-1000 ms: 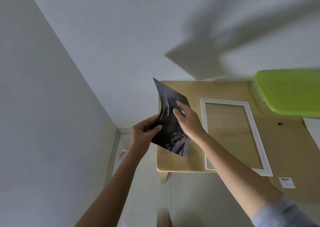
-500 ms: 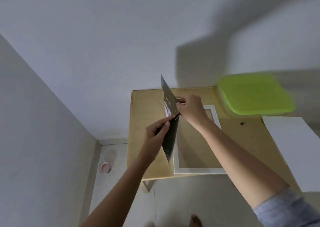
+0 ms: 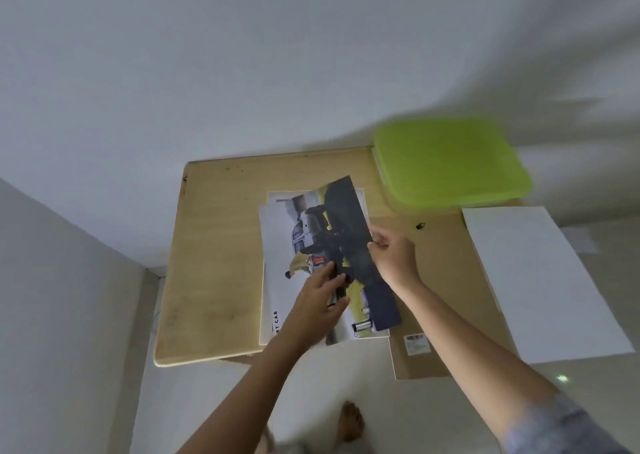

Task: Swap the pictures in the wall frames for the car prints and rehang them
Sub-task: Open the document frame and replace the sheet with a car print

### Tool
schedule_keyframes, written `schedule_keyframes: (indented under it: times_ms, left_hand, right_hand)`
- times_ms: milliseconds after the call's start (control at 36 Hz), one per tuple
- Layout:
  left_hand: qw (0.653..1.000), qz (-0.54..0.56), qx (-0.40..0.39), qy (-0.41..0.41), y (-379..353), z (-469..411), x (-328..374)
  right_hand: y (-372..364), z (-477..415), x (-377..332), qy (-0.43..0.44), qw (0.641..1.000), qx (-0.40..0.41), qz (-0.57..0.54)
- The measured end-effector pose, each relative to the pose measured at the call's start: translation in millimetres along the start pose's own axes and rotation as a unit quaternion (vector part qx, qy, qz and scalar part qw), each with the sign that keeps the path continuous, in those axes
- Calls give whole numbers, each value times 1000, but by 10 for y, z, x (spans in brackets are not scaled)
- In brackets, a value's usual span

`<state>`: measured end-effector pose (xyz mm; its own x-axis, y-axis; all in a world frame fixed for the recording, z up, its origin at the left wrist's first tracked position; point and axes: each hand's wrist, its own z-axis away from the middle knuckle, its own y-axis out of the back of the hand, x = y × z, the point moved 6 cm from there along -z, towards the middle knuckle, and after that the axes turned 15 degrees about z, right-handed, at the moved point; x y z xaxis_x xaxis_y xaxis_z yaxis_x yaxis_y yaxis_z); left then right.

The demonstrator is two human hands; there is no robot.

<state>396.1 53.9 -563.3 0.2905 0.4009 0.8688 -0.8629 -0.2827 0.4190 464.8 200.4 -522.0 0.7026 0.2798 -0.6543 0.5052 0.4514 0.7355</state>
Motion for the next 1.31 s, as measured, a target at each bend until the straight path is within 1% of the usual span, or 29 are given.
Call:
schedule_keyframes:
  times_ms: [56,111,167,222,278,361,417,500,583,667,750,778,833,889,944,972,1083,1139,1306]
  left_hand:
    - [995,-90,33,-4,-21,-24,-141]
    - [987,-150,51,6,-18,-43,-273]
    - [976,-214,45,8,-11,-74,-354]
    - [965,-259,32,0,-1,-114,-382]
    - [961,-274,26,-5,41,-164,-405]
    - [959,-284,15,-13,113,-240,-434]
    - [959,-283,13,-19,150,-293,-446]
    - [953,-303,0,-15,167,-345,-468]
    - [950,-311,-4,-14,169,-372,-491]
    - [952,-305,-10,-18,178,-376,-490]
    - [960,-277,1,-36,236,-351,-475]
    - [965,-257,28,-42,285,-334,-471]
    - [973,-195,120,-36,448,-283,-475]
    - [969,-118,217,13,647,-221,-555]
    - [961,-49,262,77,784,-172,-677]
    - [959,-29,267,90,827,-159,-724]
    - [970,-4,231,72,920,-148,-843]
    - [970,10,231,69,1005,-136,-892]
    - [970,13,233,63,1276,-24,-1103]
  right_hand:
    - [-55,-17,171,-11,1000,-13,1]
    - [-116,-29,306,-19,999,-35,18]
    - [-159,-39,375,-3,998,-46,50]
    - [-187,-29,379,36,994,-45,93]
    - [-235,8,306,100,984,-51,135]
    - [-389,83,158,199,959,-74,188]
    - [-516,129,100,239,942,-95,217]
    - [-667,146,92,250,920,-119,278]
    - [-717,126,82,243,907,-115,324]
    - [-707,102,52,230,908,-102,336]
    - [-621,91,44,198,923,-61,325]
    - [-579,87,56,179,929,-40,321]
    - [-508,78,101,133,938,-9,321]
    - [-483,69,161,82,942,-4,326]
    - [-495,64,190,46,945,-3,324]
    - [-510,66,184,35,947,-2,318]
    - [-592,71,121,6,963,-2,269]
    - [-642,83,86,-3,971,-6,238]
    - [-850,167,-72,7,986,-21,168]
